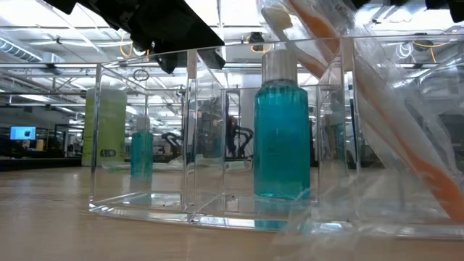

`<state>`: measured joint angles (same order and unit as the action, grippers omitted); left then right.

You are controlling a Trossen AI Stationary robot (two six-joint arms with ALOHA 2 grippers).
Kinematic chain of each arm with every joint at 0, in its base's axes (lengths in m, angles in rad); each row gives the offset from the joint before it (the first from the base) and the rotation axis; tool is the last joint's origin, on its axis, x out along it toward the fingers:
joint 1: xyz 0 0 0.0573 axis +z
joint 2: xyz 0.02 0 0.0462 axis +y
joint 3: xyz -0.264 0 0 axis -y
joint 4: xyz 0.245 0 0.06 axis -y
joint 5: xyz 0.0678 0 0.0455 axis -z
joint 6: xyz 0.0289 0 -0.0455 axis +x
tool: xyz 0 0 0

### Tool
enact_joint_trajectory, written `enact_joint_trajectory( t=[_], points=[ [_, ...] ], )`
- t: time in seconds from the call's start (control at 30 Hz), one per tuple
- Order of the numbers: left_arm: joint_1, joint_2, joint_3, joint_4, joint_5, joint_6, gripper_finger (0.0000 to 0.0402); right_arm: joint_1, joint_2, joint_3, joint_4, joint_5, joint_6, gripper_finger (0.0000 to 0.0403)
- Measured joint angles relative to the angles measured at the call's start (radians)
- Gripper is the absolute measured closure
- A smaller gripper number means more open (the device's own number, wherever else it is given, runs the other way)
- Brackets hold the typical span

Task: Pick & Place toothbrushing station
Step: Put the orange toothbrush into the transparent organizer

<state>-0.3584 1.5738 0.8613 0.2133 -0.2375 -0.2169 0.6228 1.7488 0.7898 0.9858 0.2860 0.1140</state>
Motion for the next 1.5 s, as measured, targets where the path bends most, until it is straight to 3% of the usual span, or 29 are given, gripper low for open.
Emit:
enact_joint_trajectory(
  t=[0.33,0.47,0.63,0.77,0.87,1.13,1.5],
  points=[
    [0.0,0.0,0.0,0.0,0.0,0.0,0.0206,0.007,-0.147,0.0,-0.071,0.002,-0.062,0.0232],
    [0.0,0.0,0.0,0.0,0.0,0.0,0.0206,0.005,-0.267,0.0,-0.257,0.107,-0.015,0.0232],
    [0.0,0.0,0.0,0.0,0.0,0.0,0.0206,-0.037,-0.428,0.0,-0.634,0.311,0.183,0.0221],
    [0.008,0.0,0.0,0.0,0.0,0.0,0.0206,-0.1,-0.479,0.0,-0.919,0.413,0.386,0.0218],
    [0.019,0.0,0.0,0.0,0.0,-0.017,0.0206,-0.163,-0.445,0.0,-1.032,0.402,0.455,0.0218],
    [0.05,0.0,0.0,0.0,0.0,-0.056,0.0206,-0.312,-0.226,0.001,-1.042,0.231,0.475,0.0218],
    [0.072,0.0,0.0,-0.001,0.0,-0.079,0.0206,-0.408,-0.045,0.001,-0.84,0.103,0.503,0.0218]
  ],
)
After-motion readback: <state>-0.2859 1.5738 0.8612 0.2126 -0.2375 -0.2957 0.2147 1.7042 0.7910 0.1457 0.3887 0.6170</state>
